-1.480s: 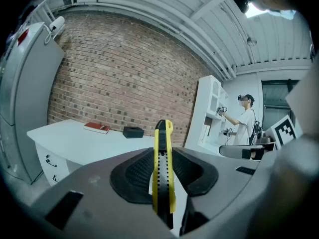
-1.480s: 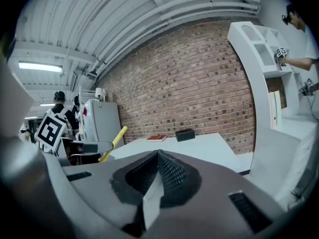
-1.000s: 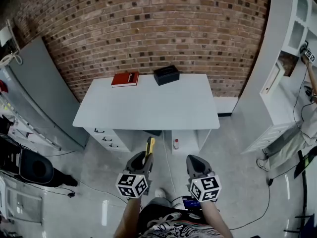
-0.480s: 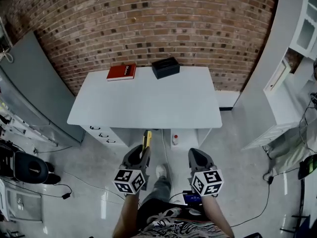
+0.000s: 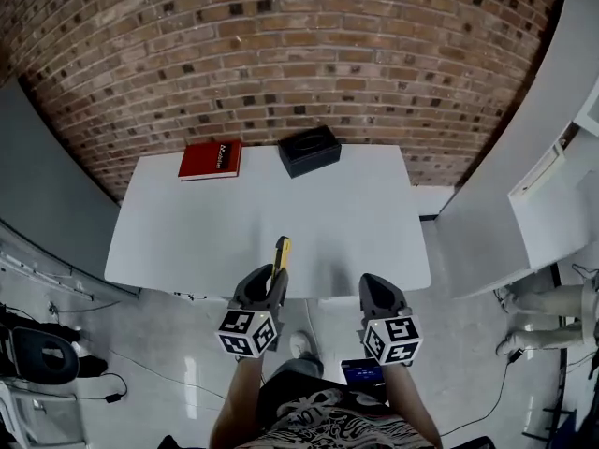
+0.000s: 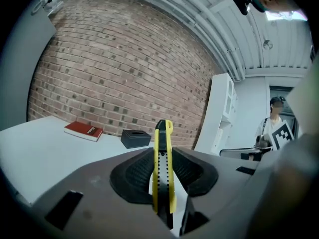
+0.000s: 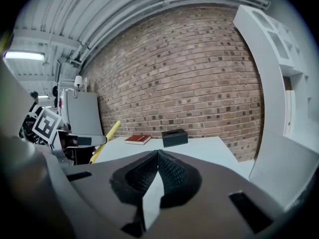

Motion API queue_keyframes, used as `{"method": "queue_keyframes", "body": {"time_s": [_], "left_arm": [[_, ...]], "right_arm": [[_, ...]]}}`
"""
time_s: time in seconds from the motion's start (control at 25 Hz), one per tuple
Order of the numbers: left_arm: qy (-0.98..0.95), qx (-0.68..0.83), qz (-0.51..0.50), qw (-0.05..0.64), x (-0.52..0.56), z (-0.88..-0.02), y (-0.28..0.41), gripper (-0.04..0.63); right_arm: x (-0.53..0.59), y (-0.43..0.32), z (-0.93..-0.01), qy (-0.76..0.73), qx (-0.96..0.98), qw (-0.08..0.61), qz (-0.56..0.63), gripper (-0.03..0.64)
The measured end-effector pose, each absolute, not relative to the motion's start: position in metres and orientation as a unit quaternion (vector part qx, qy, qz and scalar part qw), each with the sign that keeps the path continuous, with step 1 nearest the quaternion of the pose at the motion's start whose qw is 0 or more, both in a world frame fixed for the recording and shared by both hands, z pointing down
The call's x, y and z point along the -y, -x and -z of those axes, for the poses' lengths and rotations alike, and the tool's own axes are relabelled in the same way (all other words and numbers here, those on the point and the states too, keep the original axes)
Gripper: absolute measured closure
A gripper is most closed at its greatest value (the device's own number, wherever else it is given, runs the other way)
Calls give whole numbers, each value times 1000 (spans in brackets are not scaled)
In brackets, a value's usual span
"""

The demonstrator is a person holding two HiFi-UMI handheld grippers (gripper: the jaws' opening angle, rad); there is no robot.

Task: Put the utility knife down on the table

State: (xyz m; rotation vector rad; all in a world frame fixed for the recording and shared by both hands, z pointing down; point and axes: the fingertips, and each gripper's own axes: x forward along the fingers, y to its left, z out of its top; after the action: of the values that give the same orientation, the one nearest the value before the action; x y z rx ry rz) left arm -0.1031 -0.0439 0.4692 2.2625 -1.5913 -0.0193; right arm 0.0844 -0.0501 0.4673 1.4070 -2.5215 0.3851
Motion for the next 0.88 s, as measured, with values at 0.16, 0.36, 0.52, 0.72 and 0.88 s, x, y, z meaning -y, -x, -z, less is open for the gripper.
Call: {"method": "queue_keyframes", "body": {"time_s": [0.16, 0.36, 0.52, 0.72, 0.88], "left_arm": [[-812, 552, 3, 189, 100, -473, 127, 476], [-812, 546, 7, 206, 136, -486, 146, 476], [-815, 540, 5, 211, 149, -492, 147, 476], [-816, 537, 11, 215, 163, -491, 148, 476], [-815, 536, 11, 219, 172, -491, 146, 476]], "right_arm": [[103, -56, -468, -488, 855, 119, -132, 617], [128, -37, -471, -497, 850, 124, -125, 617], [139, -37, -476, -501, 847, 128, -126, 617], [151, -36, -475, -504, 845, 128, -124, 617], [157, -38, -476, -502, 846, 130, -125, 617]]}}
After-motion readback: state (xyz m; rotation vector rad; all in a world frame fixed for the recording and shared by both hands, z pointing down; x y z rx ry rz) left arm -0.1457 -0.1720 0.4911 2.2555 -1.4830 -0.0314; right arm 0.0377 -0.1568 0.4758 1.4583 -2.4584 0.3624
